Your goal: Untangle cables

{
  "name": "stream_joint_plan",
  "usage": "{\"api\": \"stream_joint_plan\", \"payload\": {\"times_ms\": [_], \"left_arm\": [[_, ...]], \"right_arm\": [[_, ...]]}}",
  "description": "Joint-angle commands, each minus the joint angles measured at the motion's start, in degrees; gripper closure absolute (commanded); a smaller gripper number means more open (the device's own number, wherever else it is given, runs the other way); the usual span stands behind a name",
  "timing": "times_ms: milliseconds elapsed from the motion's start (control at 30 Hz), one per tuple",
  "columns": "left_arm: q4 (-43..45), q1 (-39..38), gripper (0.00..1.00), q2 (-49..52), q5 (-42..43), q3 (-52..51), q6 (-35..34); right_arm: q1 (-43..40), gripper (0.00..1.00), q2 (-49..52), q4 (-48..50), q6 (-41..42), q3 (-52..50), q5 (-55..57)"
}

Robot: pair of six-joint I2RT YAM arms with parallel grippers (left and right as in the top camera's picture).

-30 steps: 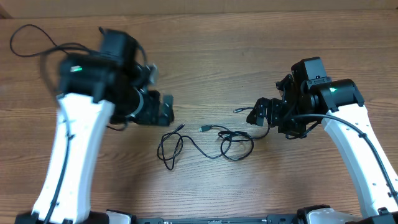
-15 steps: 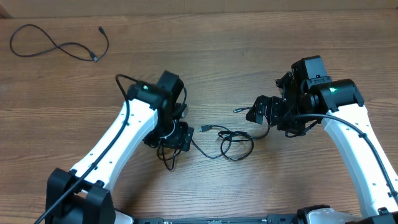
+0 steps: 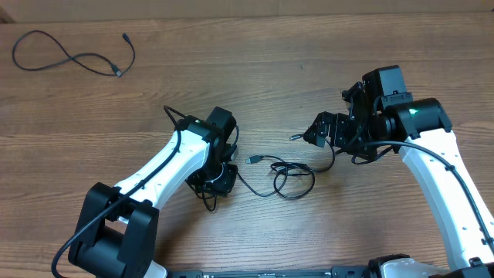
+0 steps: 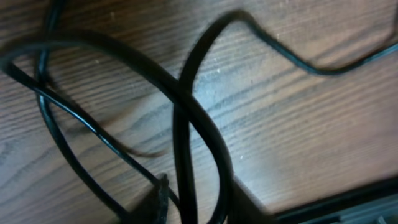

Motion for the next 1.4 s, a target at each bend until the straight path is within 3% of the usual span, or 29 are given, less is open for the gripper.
{"api": "stream_joint_plan", "payload": {"times_ms": [0, 167, 267, 433, 533, 833, 1000, 1367], "left_arm": [[-0.6, -0.2, 0.96, 0.3, 0.1, 0.9, 0.3], [-8.6, -0.2, 0.96, 0.2, 0.1, 10.2, 1.8], [-16.4, -0.2, 0.96, 0.2, 0.1, 23.0, 3.3], [-21.0, -0.2, 0.96, 0.2, 0.3, 39.0, 3.3], [-21.3, -0.2, 0.96, 0.2, 0.7, 47.2, 3.3], [-20.2, -0.3, 0.96, 0.2, 18.0, 59.1, 11.8], [-20.0, -0.3, 0.96, -0.1, 25.1, 68.0, 13.6], [-18.4, -0.4, 0.96, -0.2, 27.3, 84.6, 12.2]], "right_arm": [[-0.1, 0.00, 0.1, 0.5, -0.1, 0.8, 0.0], [-0.1, 0.00, 0.2, 1.0, -0.1, 0.8, 0.0], [-0.1, 0.00, 0.2, 1.2, -0.1, 0.8, -0.5], [0.1, 0.00, 0.2, 1.1, -2.0, 0.8, -7.1], [1.6, 0.00, 0.2, 1.2, -8.1, 0.8, -12.1], [6.4, 0.00, 1.0, 8.8, -7.7, 0.8, -8.1], [6.5, 0.00, 3.6, 11.9, -2.3, 0.8, -2.2], [6.5, 0.00, 9.3, 12.3, -1.5, 0.8, -2.1]]}}
